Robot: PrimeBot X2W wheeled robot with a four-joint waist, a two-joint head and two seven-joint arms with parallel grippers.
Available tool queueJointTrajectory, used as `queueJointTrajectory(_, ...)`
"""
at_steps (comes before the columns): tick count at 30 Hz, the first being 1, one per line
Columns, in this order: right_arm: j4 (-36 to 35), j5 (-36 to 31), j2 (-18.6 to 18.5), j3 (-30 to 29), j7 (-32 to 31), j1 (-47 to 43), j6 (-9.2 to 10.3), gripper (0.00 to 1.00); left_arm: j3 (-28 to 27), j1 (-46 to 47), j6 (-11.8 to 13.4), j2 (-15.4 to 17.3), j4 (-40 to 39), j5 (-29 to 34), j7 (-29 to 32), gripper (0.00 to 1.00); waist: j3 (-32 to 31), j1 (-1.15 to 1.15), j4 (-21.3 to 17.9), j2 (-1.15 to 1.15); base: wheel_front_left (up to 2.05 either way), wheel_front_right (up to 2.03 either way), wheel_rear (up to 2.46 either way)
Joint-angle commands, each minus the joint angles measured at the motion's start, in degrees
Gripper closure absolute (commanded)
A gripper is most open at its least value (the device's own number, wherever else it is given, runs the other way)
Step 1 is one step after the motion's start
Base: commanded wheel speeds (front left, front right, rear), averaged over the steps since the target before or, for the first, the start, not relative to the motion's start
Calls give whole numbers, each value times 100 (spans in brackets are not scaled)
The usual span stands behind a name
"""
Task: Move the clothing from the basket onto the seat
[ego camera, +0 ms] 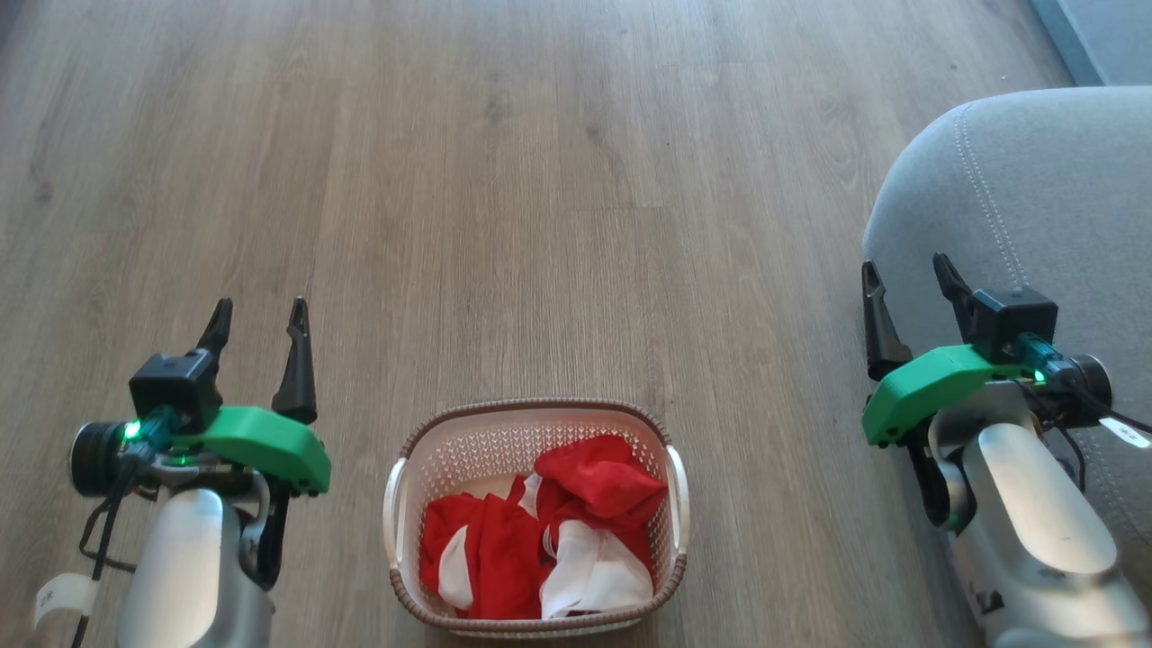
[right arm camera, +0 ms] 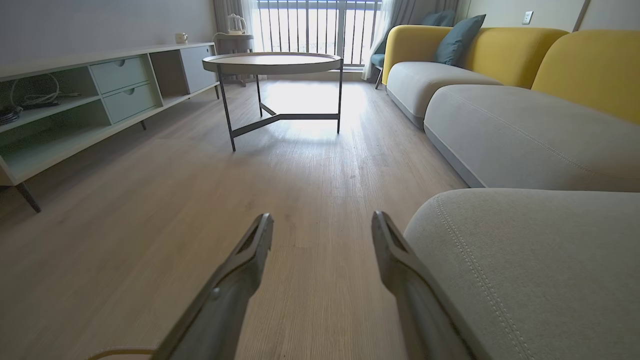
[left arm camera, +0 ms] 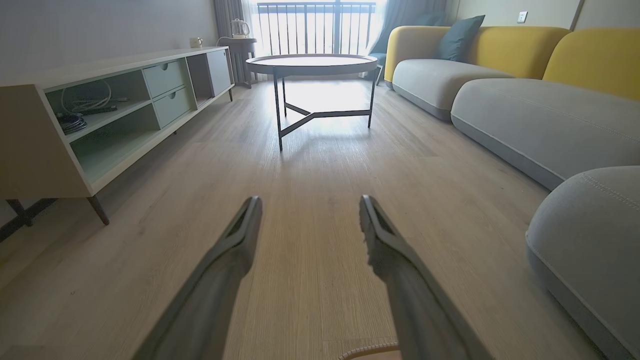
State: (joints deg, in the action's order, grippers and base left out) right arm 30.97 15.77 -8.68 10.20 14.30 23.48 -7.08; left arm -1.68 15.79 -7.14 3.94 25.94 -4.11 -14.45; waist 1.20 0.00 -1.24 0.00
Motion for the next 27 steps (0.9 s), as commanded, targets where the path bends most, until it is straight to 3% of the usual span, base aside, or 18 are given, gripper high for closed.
queueJointTrajectory(1, -151, -77, 69, 43, 70, 262, -41, 0, -208, 340, -35, 78, -158, 29, -55, 0, -9, 0, 7, 0, 0, 0, 0)
queueJointTrajectory(16, -280, -121, 105, -9, 70, 279, -41, 0, -85, 263, -35, 86, -17, -41, -55, 0, 97, 0, -22, 0, 0, 0, 0)
queueJointTrajectory(27, -1002, -227, 186, -67, 70, 662, -41, 0, 391, 392, -35, 87, 194, -244, -55, 0, 1066, 0, -208, 0, 0, 0, 0)
